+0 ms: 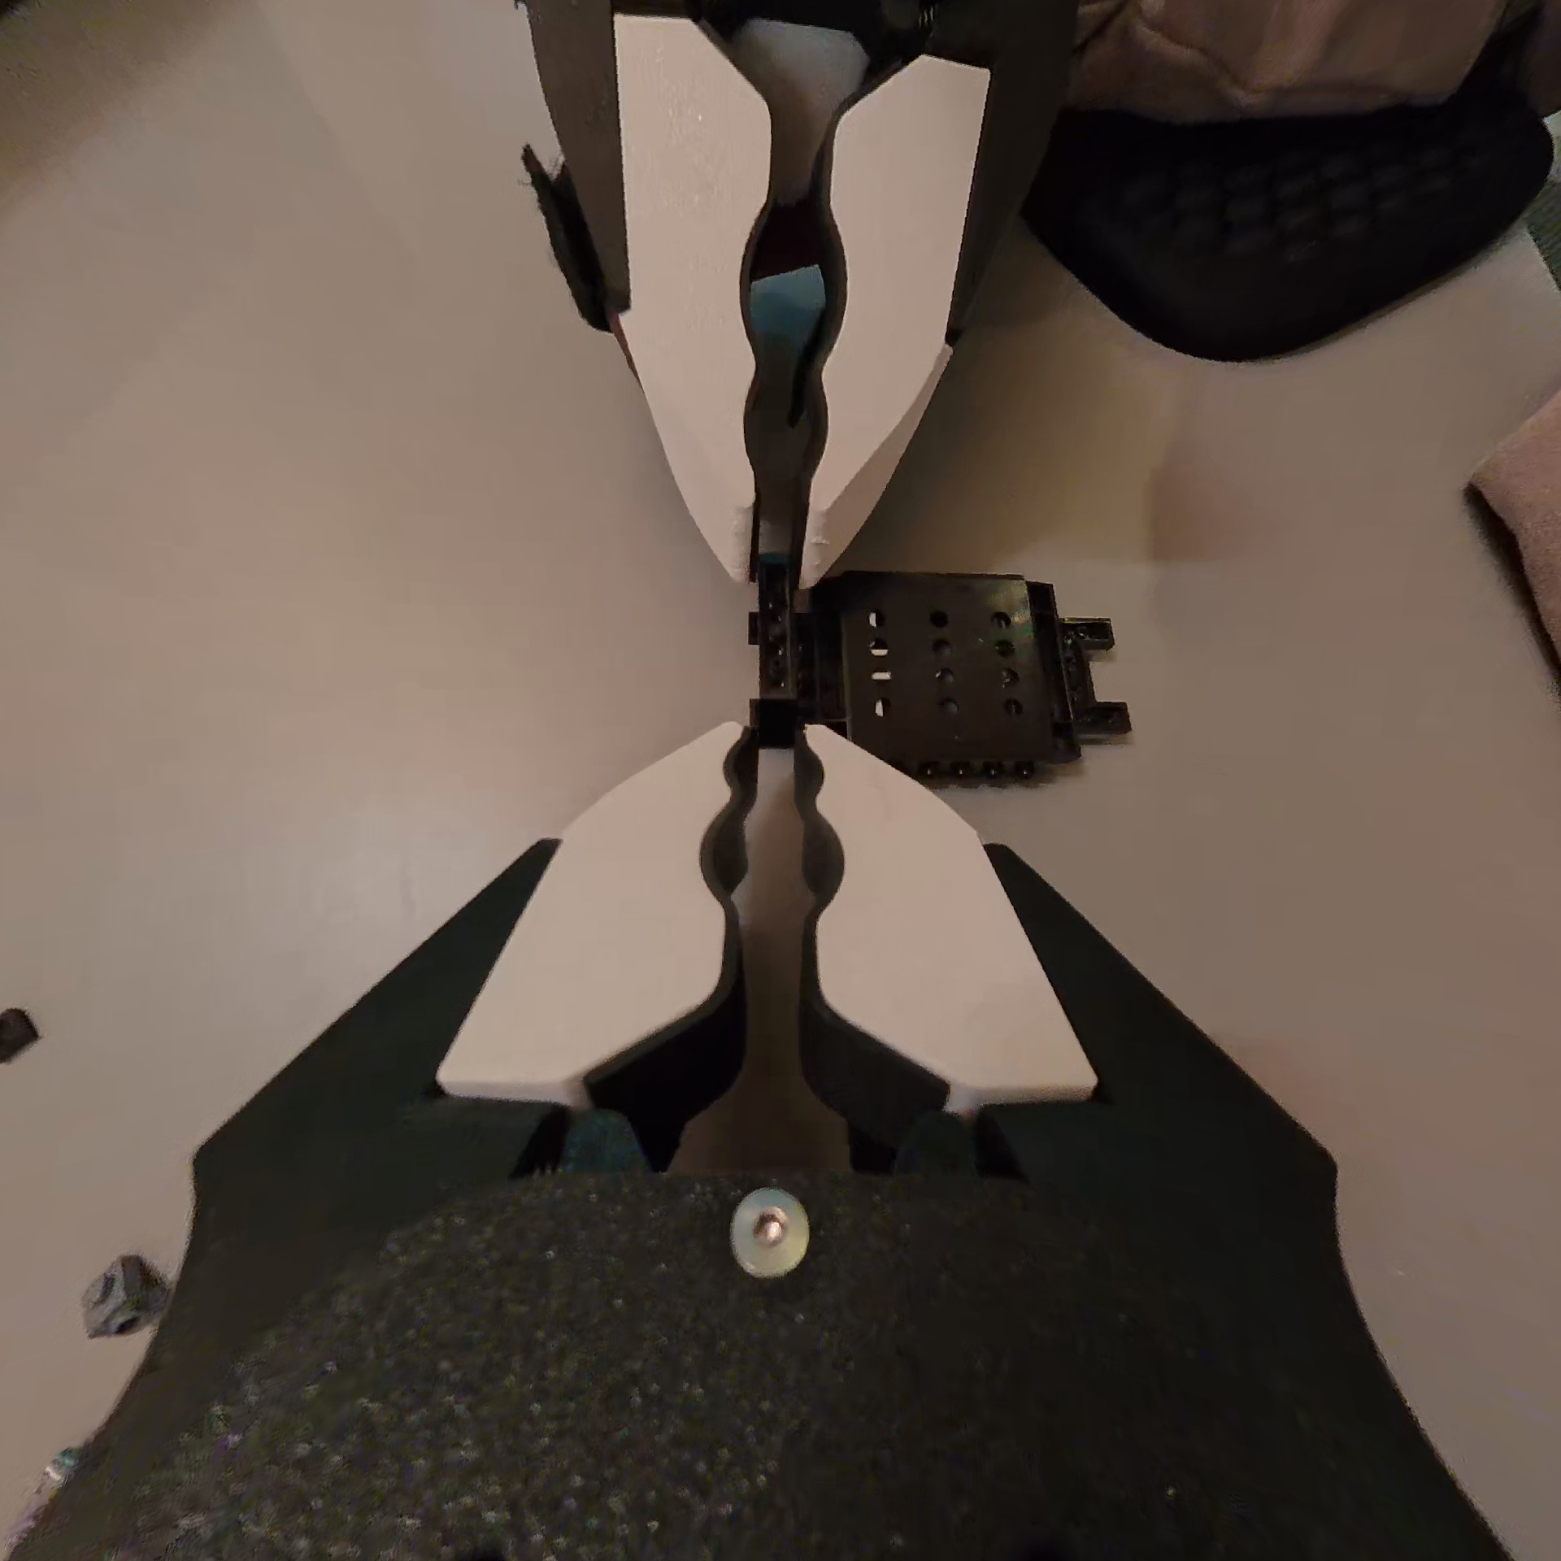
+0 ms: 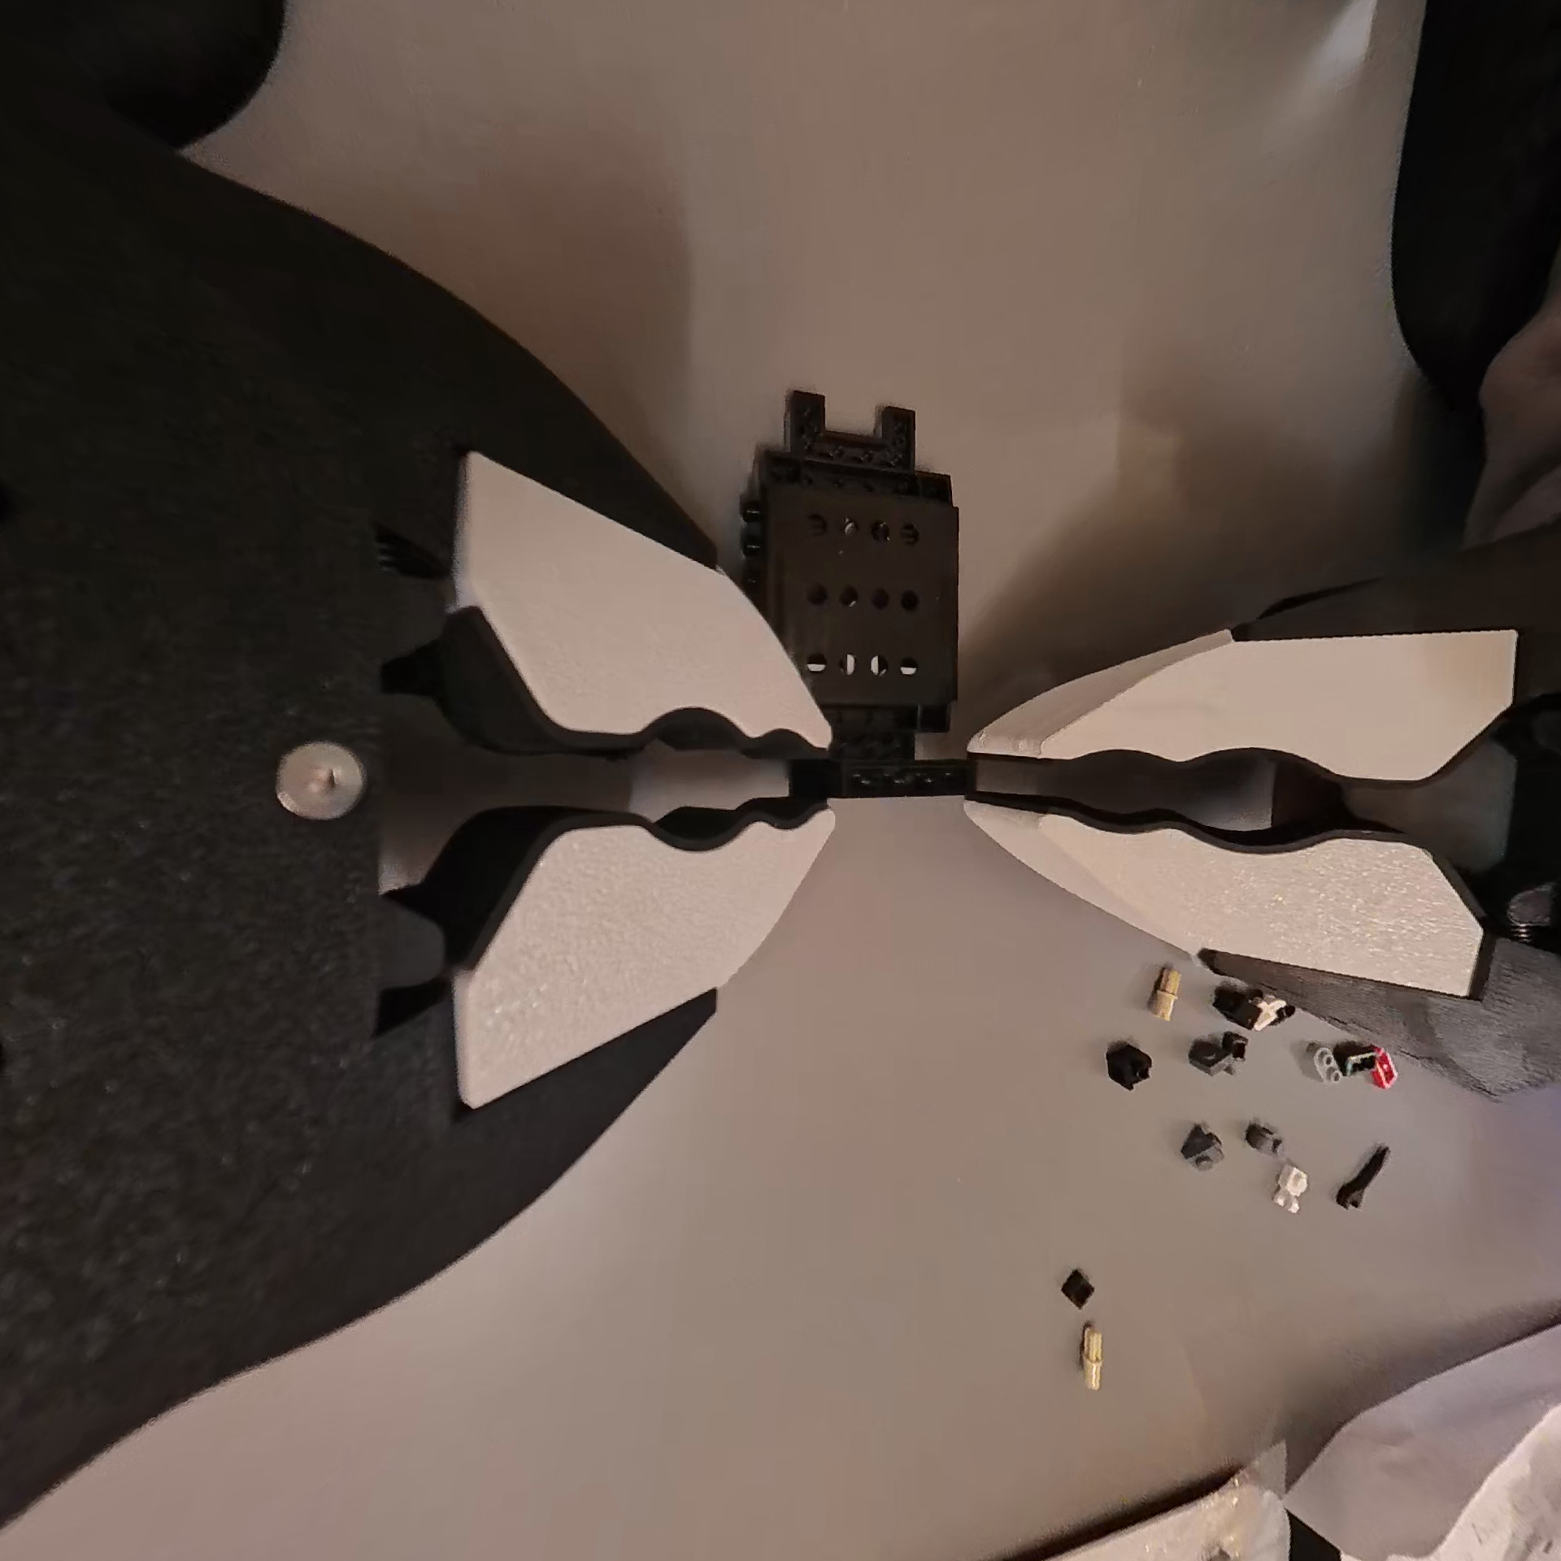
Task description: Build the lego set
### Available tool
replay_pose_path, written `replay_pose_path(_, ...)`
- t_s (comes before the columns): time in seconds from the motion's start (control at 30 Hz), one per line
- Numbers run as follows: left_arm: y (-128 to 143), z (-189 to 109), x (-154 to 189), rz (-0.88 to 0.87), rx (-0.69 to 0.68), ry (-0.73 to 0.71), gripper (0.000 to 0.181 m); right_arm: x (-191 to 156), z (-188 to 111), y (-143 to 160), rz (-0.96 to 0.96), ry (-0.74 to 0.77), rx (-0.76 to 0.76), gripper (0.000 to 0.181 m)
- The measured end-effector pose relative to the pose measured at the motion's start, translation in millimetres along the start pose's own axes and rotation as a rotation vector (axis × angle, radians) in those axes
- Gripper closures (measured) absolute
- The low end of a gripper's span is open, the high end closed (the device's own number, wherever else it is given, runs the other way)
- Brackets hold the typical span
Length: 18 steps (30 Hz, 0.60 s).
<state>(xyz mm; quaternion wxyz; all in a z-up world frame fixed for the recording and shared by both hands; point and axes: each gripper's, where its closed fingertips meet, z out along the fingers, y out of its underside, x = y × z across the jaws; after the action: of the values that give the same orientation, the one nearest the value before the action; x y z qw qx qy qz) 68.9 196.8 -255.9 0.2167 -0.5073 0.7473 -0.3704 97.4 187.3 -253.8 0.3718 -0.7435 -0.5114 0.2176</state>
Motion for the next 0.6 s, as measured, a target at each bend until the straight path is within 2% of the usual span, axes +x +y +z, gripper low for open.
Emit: replay_pose_path(0.6,3,5,1,0.035,-0.057,0.052,0.174,-5,-1,13,0.012,-0.094,-0.072,0.173)
